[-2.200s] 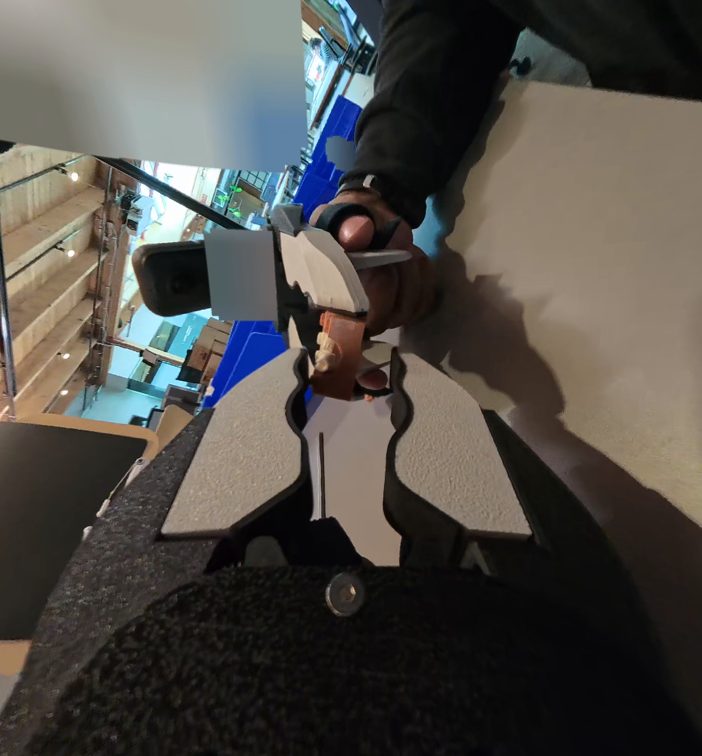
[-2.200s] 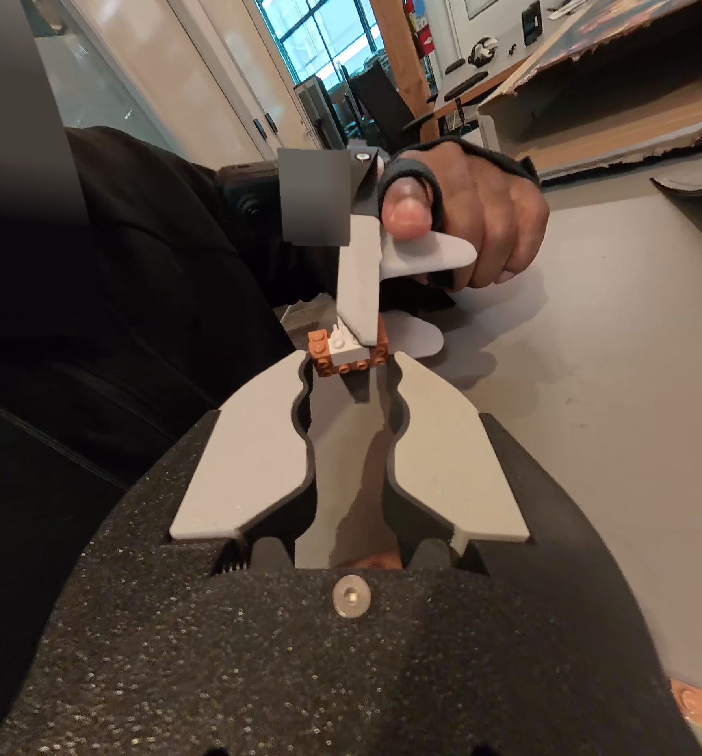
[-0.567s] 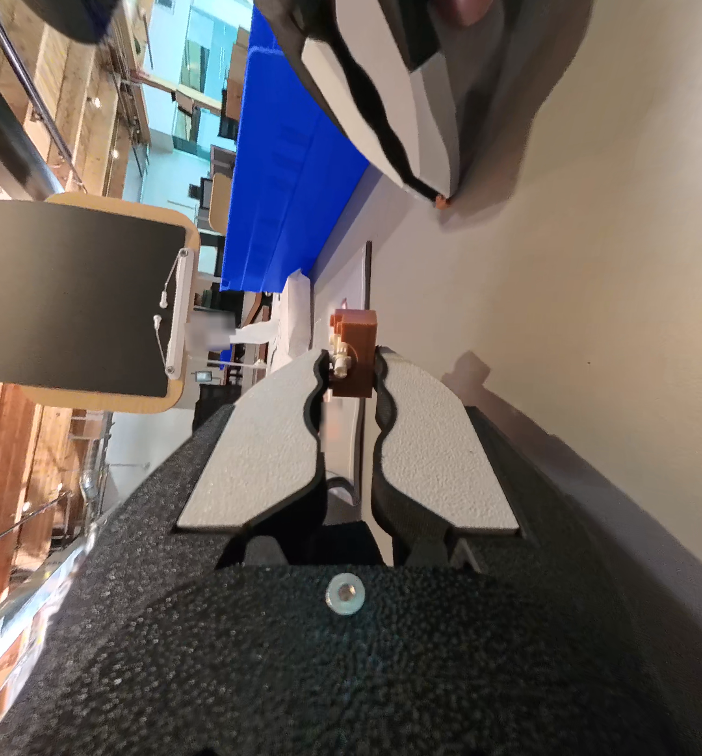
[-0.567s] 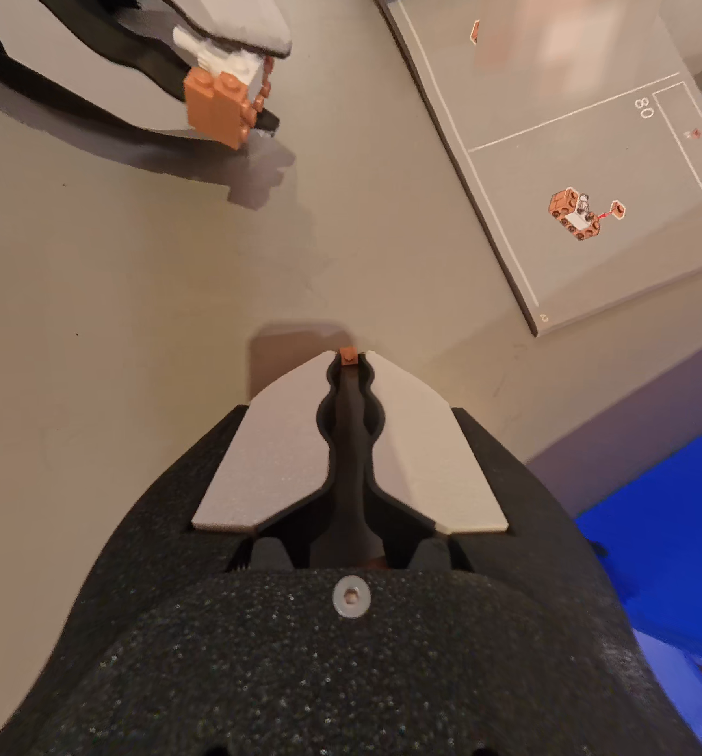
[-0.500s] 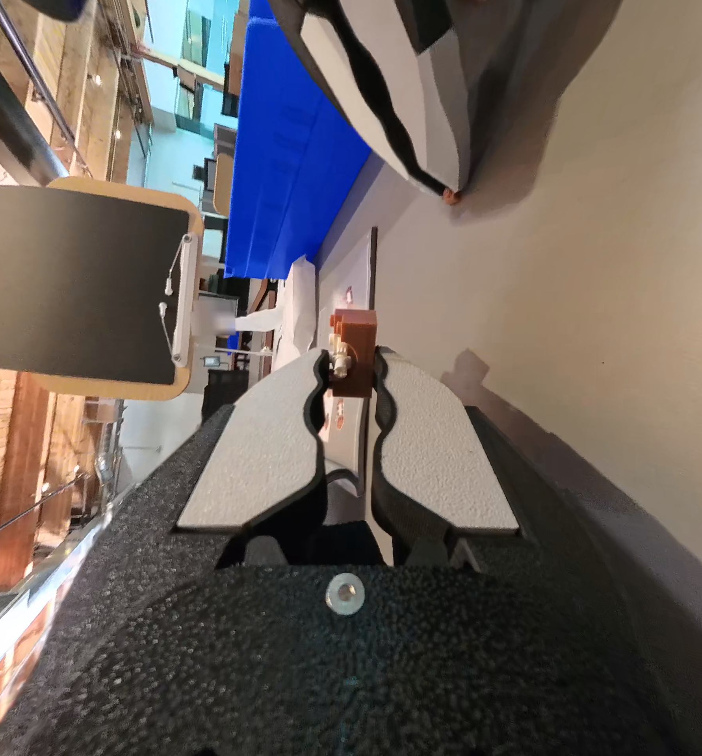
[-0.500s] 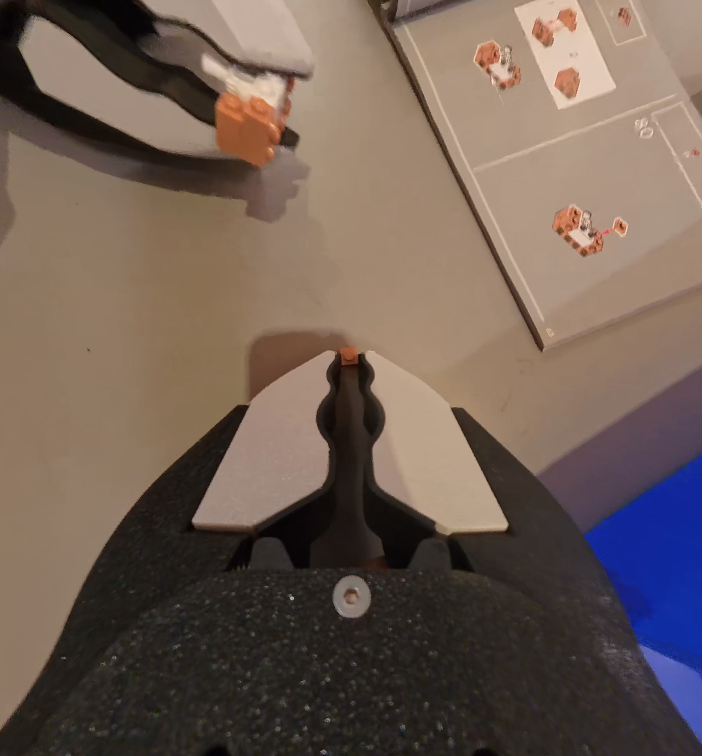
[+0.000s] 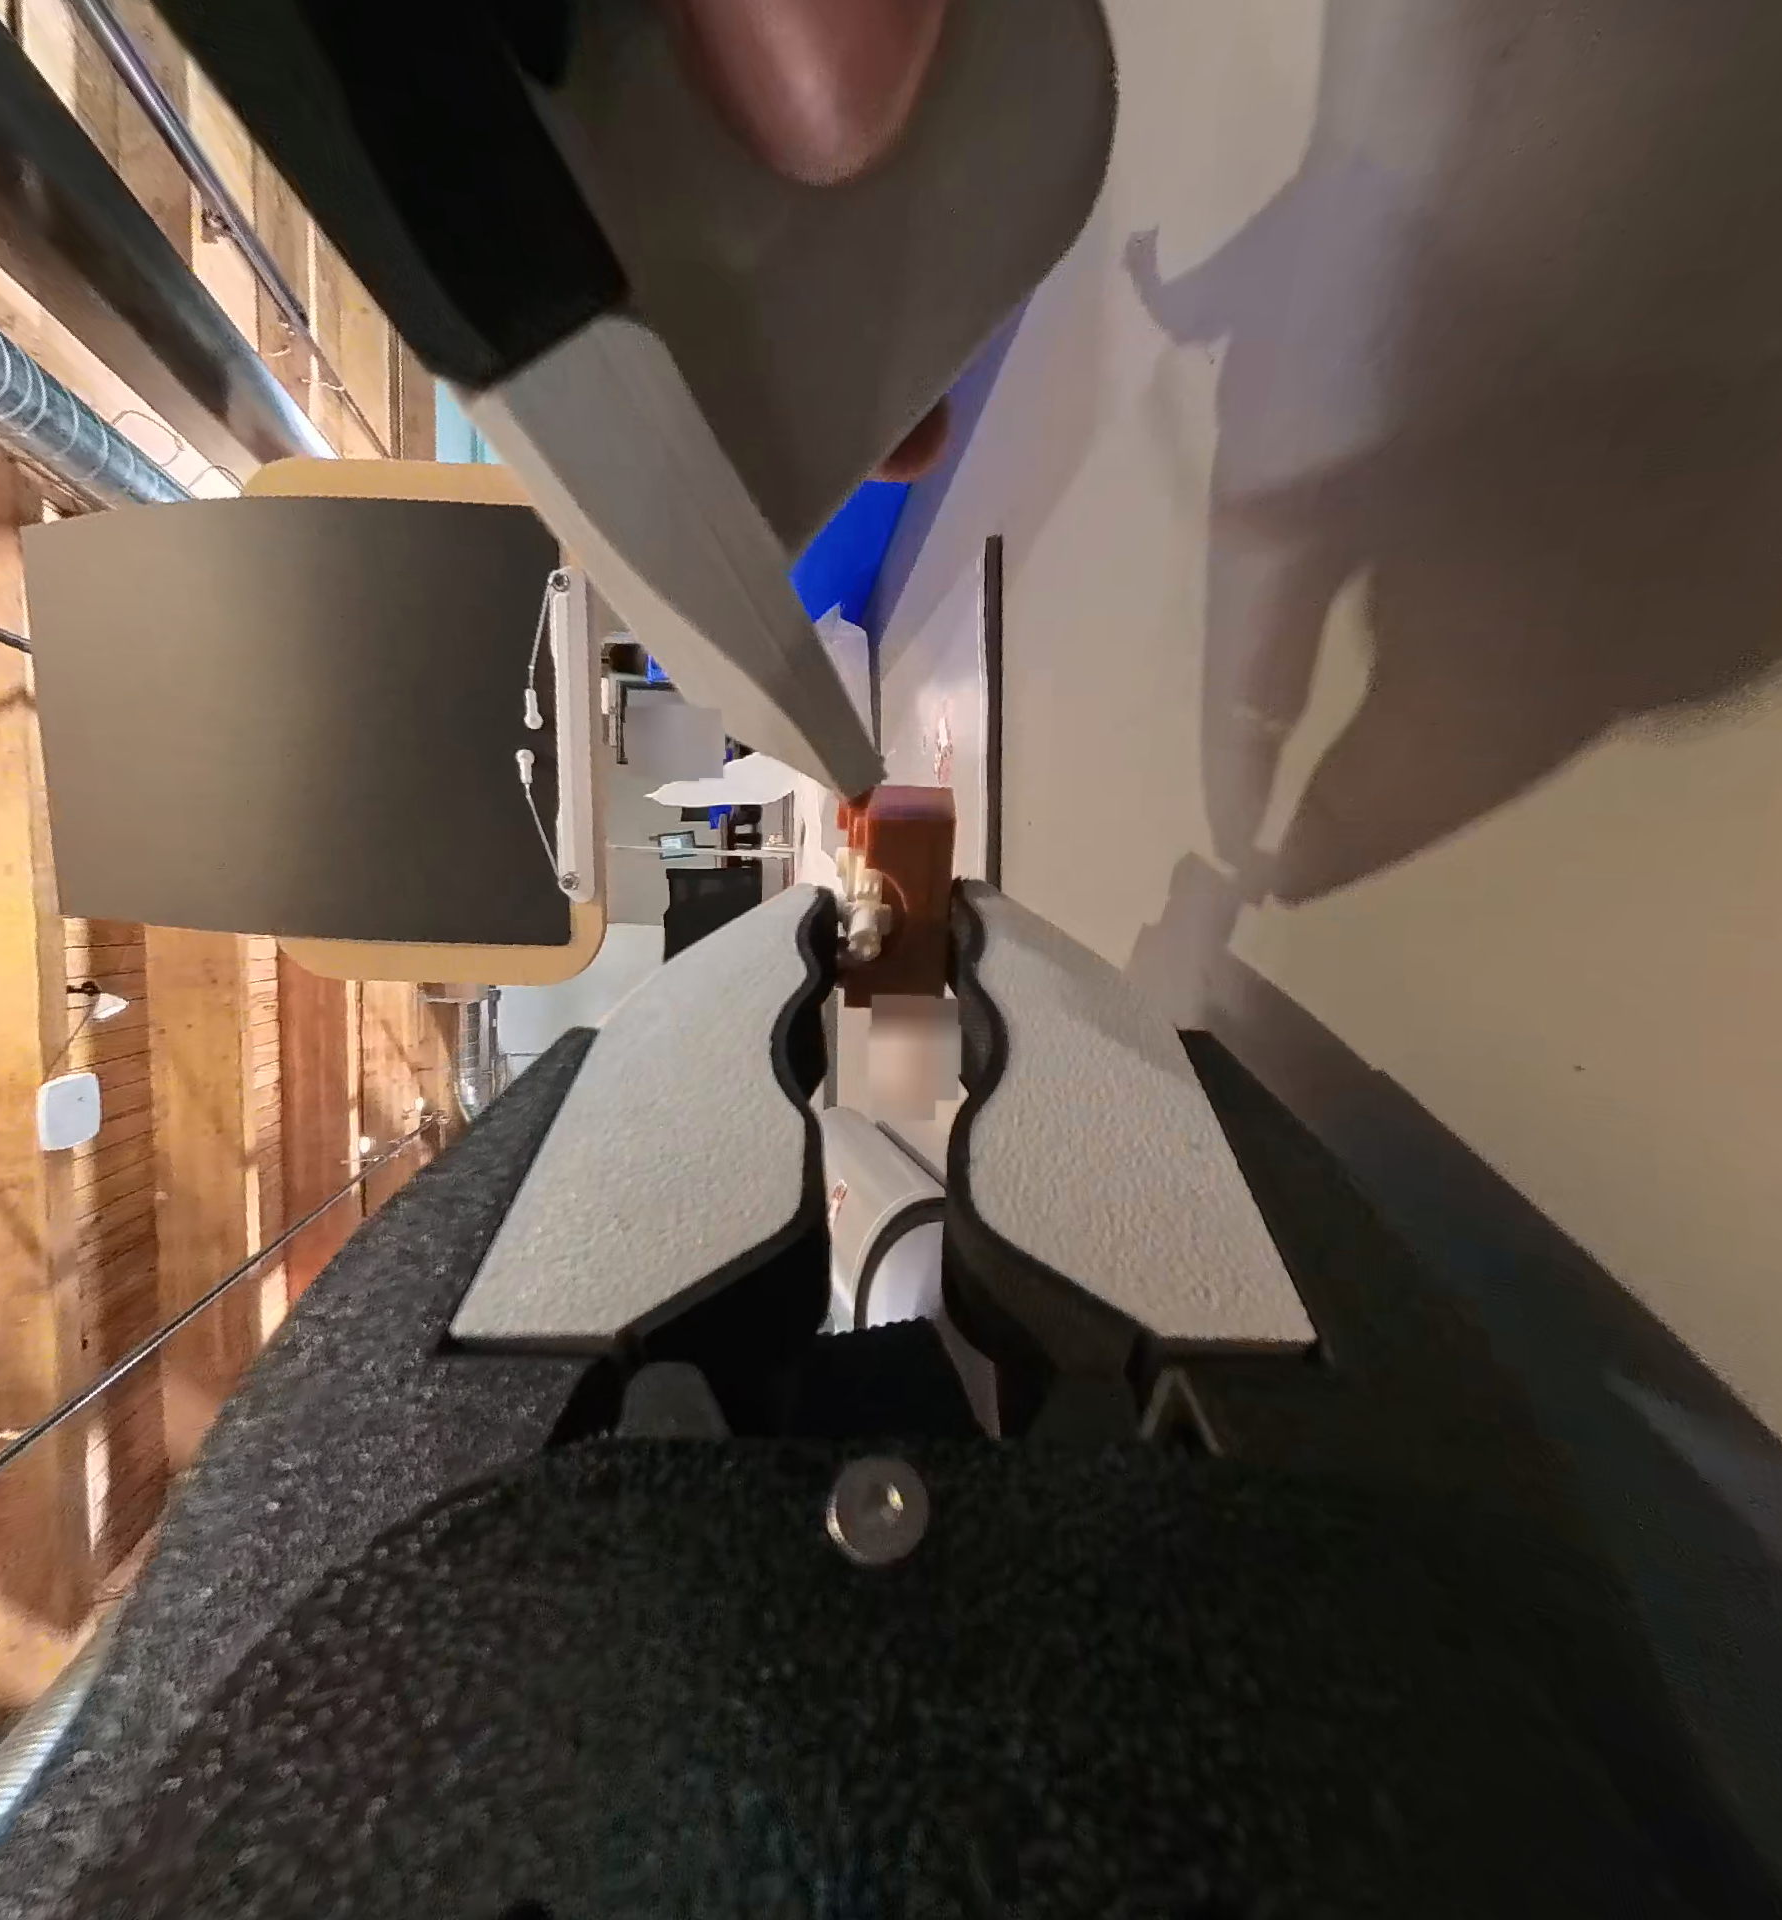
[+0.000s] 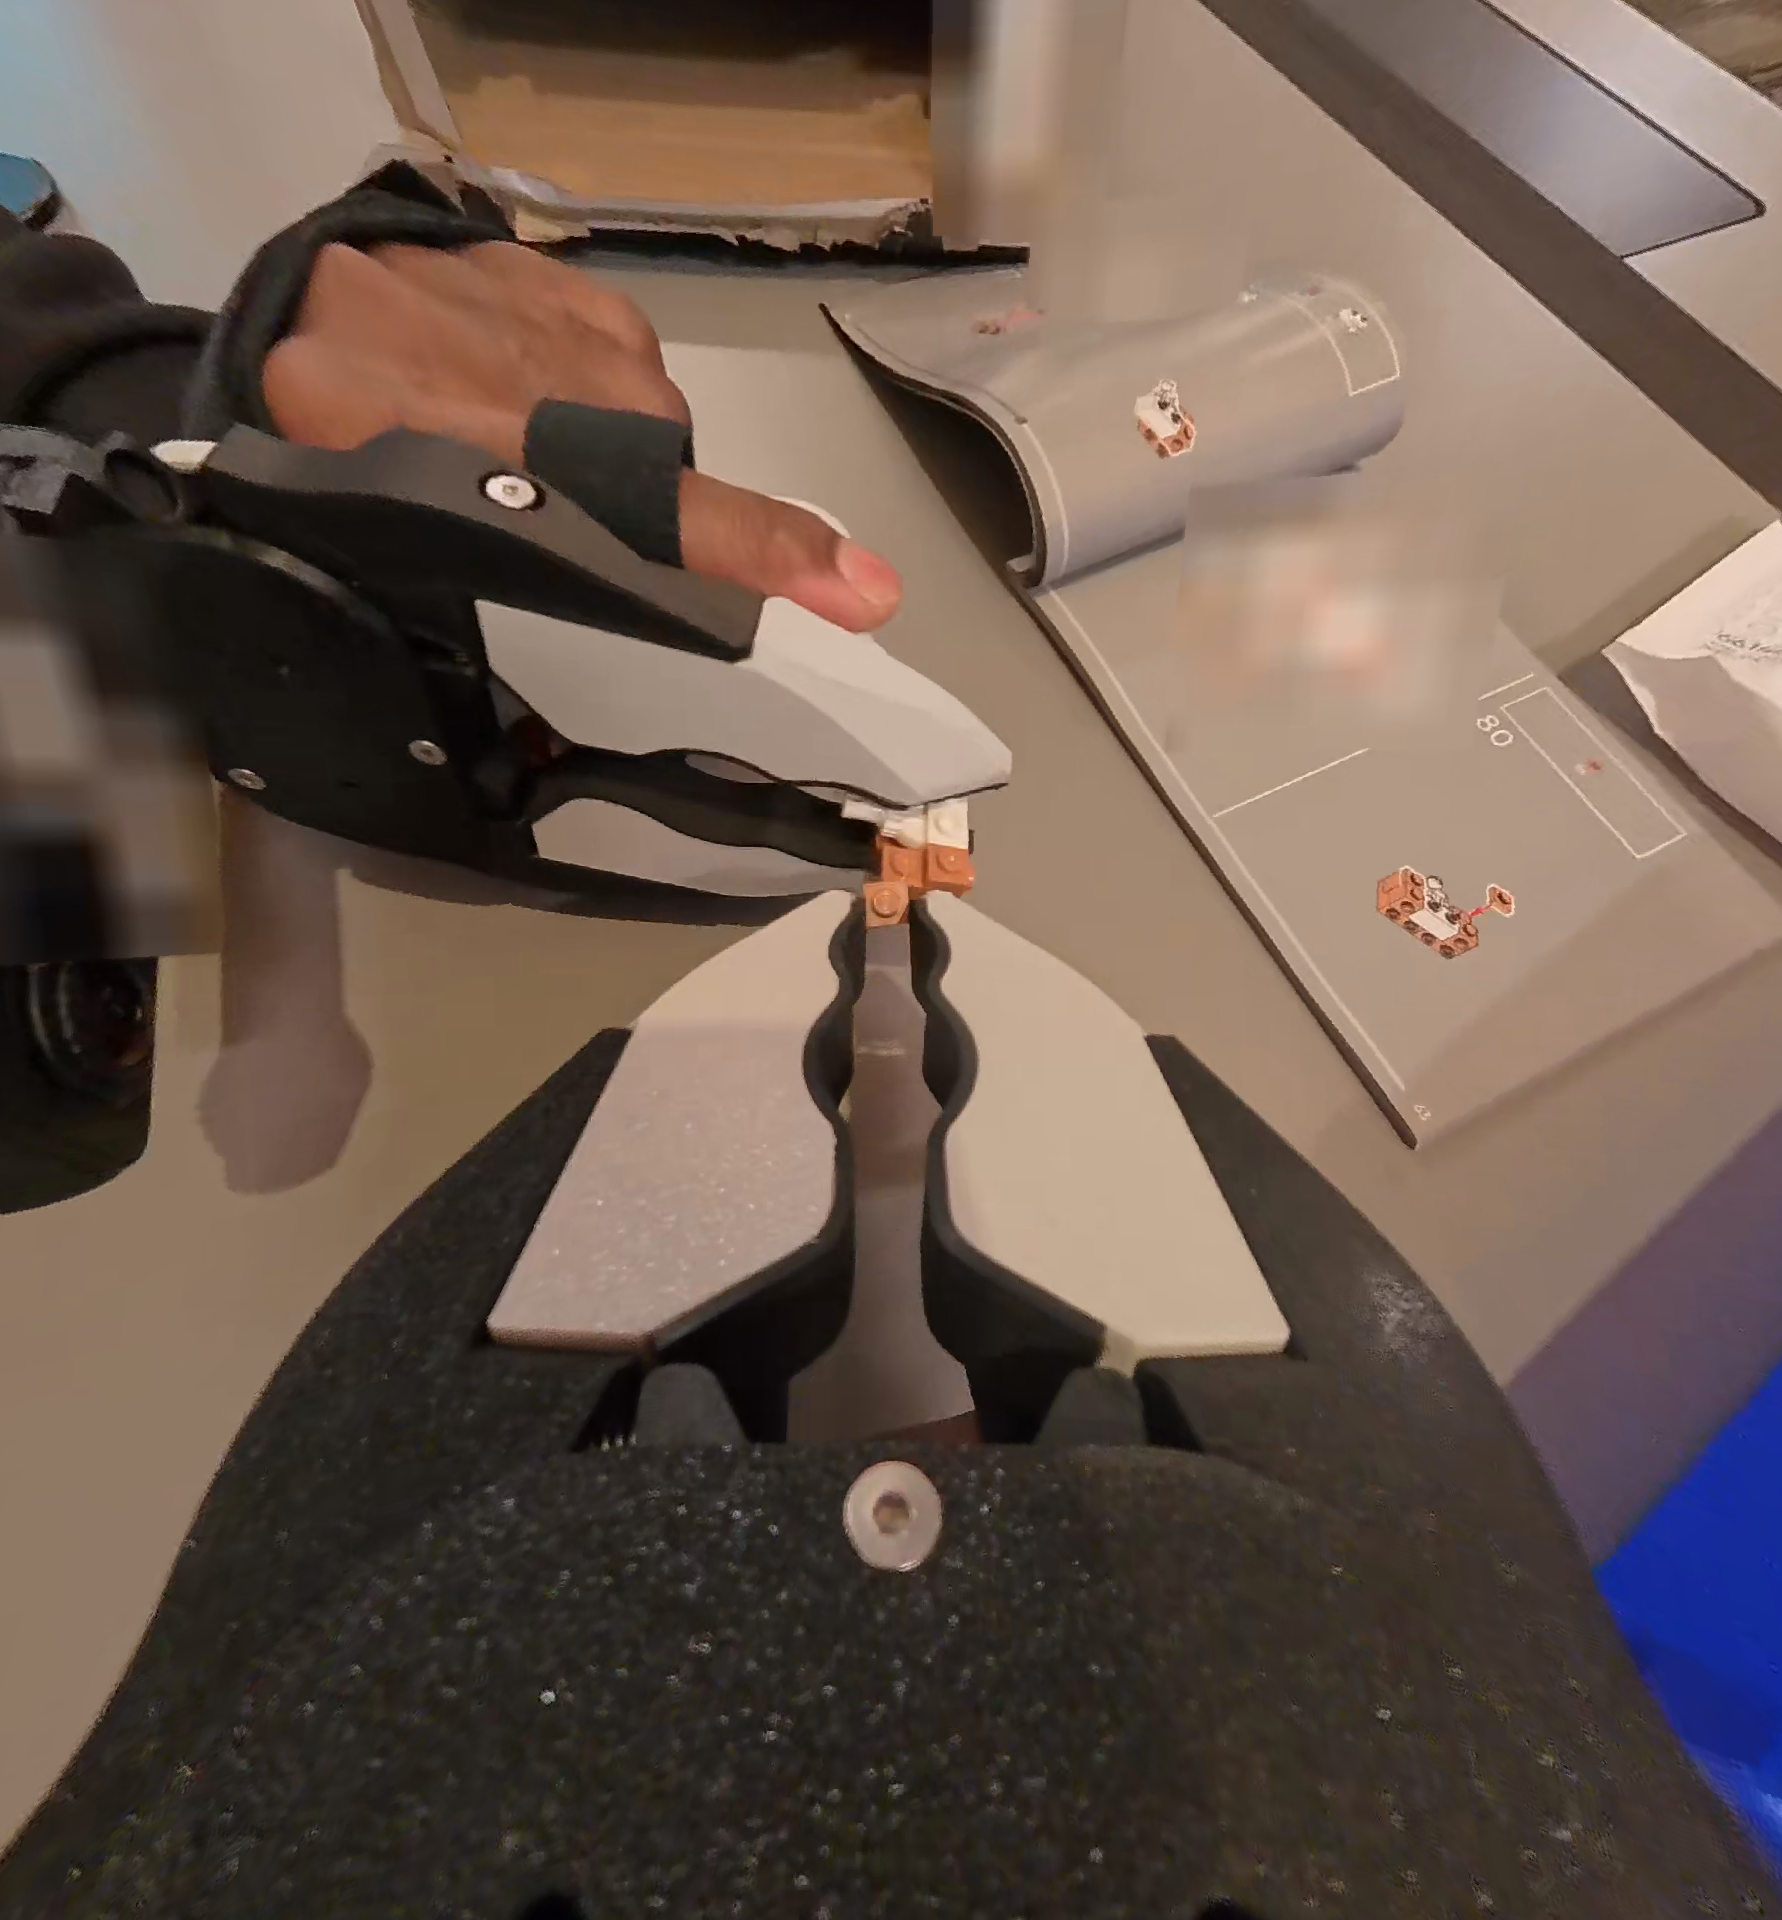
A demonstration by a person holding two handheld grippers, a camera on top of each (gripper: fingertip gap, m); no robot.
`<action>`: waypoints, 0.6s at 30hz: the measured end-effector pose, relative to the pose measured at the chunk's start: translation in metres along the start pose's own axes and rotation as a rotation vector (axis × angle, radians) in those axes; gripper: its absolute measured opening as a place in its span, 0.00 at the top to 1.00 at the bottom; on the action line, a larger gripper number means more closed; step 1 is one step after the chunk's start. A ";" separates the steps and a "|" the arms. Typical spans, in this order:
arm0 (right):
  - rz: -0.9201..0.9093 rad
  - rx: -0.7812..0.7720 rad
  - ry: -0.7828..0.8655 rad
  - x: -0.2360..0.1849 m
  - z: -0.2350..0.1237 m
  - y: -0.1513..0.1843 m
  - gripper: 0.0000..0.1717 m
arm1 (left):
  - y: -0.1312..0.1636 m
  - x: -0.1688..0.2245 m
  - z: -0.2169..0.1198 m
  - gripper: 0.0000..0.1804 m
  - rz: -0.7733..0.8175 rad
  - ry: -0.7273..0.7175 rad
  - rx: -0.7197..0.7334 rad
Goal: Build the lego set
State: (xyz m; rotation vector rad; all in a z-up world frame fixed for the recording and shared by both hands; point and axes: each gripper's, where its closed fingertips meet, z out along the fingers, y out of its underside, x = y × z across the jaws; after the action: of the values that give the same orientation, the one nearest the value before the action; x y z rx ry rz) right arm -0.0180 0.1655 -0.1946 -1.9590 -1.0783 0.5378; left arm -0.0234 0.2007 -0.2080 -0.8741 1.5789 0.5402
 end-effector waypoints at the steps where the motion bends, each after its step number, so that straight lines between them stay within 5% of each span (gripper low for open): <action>1: 0.000 -0.006 0.008 0.001 0.000 0.001 0.96 | 0.000 0.000 0.000 0.89 0.003 -0.001 -0.001; 18: -0.014 -0.053 0.059 0.005 0.005 0.007 0.96 | -0.006 0.010 0.001 0.89 0.023 0.033 0.015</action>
State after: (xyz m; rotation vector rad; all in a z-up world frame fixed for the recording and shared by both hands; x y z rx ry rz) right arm -0.0152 0.1697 -0.2033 -1.9993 -1.0786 0.4453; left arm -0.0184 0.1949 -0.2167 -0.8590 1.6228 0.5321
